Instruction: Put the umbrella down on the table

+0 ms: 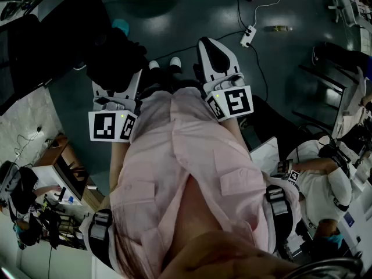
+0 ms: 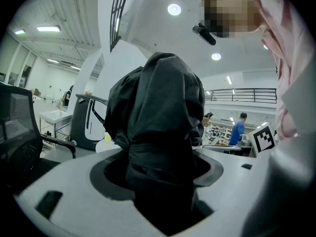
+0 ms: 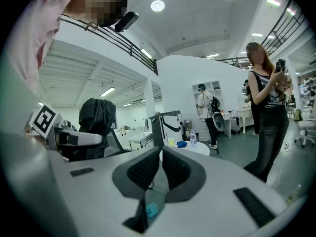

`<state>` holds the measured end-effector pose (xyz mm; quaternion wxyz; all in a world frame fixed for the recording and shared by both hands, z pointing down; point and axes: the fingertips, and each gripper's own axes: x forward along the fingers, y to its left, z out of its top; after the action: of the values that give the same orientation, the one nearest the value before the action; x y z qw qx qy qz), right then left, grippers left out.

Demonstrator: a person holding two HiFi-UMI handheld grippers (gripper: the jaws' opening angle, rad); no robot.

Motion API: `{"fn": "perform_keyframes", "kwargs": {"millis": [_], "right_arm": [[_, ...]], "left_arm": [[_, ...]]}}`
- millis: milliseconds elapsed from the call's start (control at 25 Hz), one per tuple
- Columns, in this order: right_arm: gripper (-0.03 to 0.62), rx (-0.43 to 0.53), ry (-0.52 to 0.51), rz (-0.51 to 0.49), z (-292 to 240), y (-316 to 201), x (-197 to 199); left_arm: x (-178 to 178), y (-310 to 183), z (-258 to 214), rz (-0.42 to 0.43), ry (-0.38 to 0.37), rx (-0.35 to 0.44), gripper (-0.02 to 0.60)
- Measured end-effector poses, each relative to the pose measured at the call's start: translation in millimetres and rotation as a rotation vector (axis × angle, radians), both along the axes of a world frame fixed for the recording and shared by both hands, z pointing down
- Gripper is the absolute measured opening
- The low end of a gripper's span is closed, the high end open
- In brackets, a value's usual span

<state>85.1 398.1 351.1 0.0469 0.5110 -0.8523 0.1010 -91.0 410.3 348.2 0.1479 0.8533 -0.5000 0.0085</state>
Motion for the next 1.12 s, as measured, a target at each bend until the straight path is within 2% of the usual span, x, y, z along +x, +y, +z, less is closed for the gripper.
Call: {"fn": "perform_keyframes", "kwargs": {"millis": [360, 480, 680, 920, 1120], "right_arm": [[0.04, 0.002, -0.005, 0.026, -5, 3, 16], [0.04, 0.007, -0.007, 0.038, -6, 1, 24], [0.04, 0.033, -0.064, 0.049, -11, -2, 45], [0.041, 0.04, -0.065, 0.025, -10, -6, 69], [0.041, 0.035, -0.058, -0.004, -6, -5, 83]], "left_arm": [[14, 1, -1, 0.003, 0.032, -0.021, 0.311], [21, -2, -2, 0.014, 0.022, -0.017, 0.311], [37, -9, -5, 0.008, 0.015, -0.01, 0.311], [63, -11, -6, -0.006, 0.022, -0.005, 0.311], [82, -4, -1, -0.014, 0.061, 0.001, 0.311]]}}
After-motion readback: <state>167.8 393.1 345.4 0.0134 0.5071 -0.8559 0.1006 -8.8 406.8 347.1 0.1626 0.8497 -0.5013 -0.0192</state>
